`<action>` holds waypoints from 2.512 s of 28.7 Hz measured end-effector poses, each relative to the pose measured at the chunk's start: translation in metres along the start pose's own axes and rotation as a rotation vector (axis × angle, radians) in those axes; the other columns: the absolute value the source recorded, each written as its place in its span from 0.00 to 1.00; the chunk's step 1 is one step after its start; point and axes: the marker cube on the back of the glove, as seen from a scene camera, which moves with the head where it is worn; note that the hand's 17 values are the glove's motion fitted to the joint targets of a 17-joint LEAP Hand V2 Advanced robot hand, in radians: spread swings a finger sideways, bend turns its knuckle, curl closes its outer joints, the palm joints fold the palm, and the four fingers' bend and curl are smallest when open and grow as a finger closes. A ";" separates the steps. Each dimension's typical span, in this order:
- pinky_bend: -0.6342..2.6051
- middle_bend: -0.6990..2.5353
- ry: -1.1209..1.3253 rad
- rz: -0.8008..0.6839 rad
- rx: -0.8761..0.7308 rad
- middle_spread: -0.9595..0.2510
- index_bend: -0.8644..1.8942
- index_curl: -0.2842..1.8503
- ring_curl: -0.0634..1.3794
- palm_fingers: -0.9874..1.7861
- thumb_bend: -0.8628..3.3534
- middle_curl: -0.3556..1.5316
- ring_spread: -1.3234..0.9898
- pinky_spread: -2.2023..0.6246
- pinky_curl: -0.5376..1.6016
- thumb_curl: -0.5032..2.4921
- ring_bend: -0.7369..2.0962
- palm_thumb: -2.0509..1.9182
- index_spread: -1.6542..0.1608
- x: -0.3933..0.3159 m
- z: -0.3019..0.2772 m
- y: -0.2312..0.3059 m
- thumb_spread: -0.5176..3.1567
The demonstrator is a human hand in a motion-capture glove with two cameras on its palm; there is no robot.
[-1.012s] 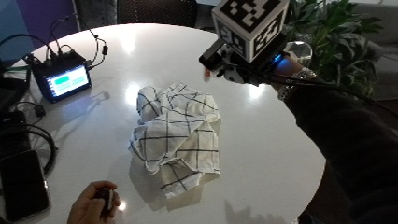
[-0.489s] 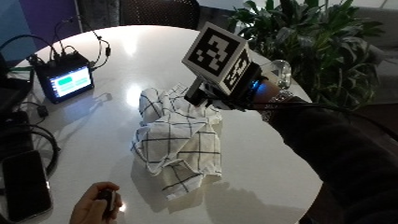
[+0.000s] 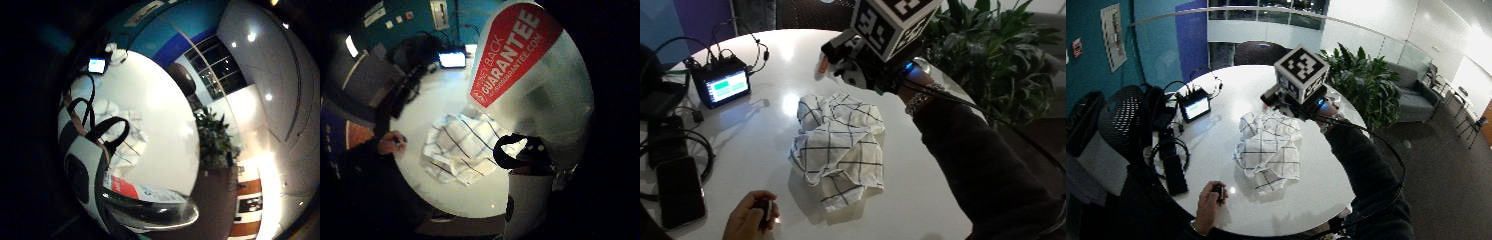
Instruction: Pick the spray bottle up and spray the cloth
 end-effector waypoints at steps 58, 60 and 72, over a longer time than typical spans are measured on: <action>0.38 0.36 -1.139 0.473 0.640 0.62 0.37 0.37 0.36 0.84 0.20 0.47 0.50 0.67 0.45 0.41 0.52 0.74 0.76 -0.126 0.078 -0.005 0.34; 0.38 0.36 -1.133 0.470 0.640 0.62 0.37 0.37 0.36 0.83 0.20 0.47 0.50 0.67 0.45 0.41 0.53 0.74 0.76 -0.125 0.078 -0.006 0.34; 0.38 0.37 -1.205 0.511 0.424 0.62 0.37 0.36 0.35 0.81 0.20 0.47 0.50 0.68 0.45 0.40 0.51 0.74 0.77 -0.136 0.091 -0.007 0.35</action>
